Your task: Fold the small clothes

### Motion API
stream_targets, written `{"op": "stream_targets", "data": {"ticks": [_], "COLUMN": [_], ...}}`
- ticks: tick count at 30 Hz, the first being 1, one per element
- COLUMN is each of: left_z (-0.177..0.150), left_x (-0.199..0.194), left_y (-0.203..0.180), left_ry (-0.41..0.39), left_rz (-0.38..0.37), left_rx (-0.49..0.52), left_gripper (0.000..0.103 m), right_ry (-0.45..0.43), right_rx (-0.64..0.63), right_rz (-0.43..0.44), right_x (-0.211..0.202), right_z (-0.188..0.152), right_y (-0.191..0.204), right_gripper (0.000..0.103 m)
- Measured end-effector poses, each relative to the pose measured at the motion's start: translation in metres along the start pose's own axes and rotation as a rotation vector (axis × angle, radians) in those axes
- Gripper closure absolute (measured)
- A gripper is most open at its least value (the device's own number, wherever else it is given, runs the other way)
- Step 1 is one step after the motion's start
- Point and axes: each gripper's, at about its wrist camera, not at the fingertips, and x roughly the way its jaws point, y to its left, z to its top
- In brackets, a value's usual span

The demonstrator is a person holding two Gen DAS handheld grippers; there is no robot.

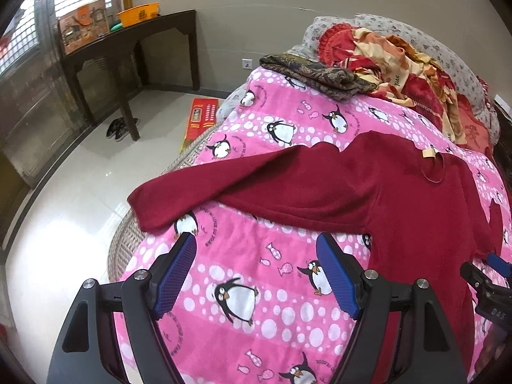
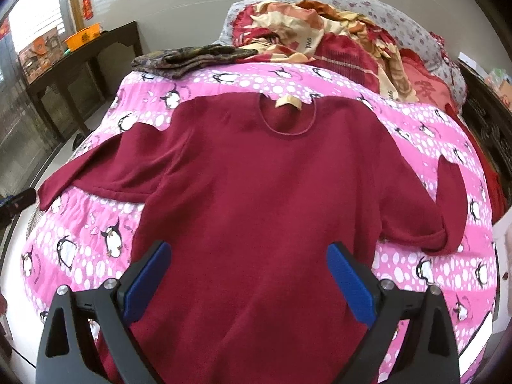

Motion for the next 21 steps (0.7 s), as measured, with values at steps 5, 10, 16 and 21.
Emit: {"op": "stream_targets", "data": {"ticks": [5,10,16,21], "left_z": [0.003,-0.001,0.003,0.011], "left_x": [0.018,0.055,0.076,0.085], "left_y": [0.032,0.066,0.088,0.094], "left_ry": [0.018,0.068,0.071,0.062], "left_rz": [-0.022,0.051,0.054,0.074], "left_rx": [-0.007,-0.044,-0.111,-0.099], "left_gripper": [0.043,0.047,0.05,0.05], "right_ry": [0.026,0.035,0.048,0.057], "right_rx": [0.031,0.034,0.0,-0.027], "right_rz": [-0.011,-0.01,0.017,0.014], "right_x": [0.009,0.018,0.032,0.04], "right_z": [-0.005,-0.003,0.007,0.015], "right_y": [-0.004,0.0,0.017,0.027], "right_gripper": [0.003,0.003,0.003,0.003]}}
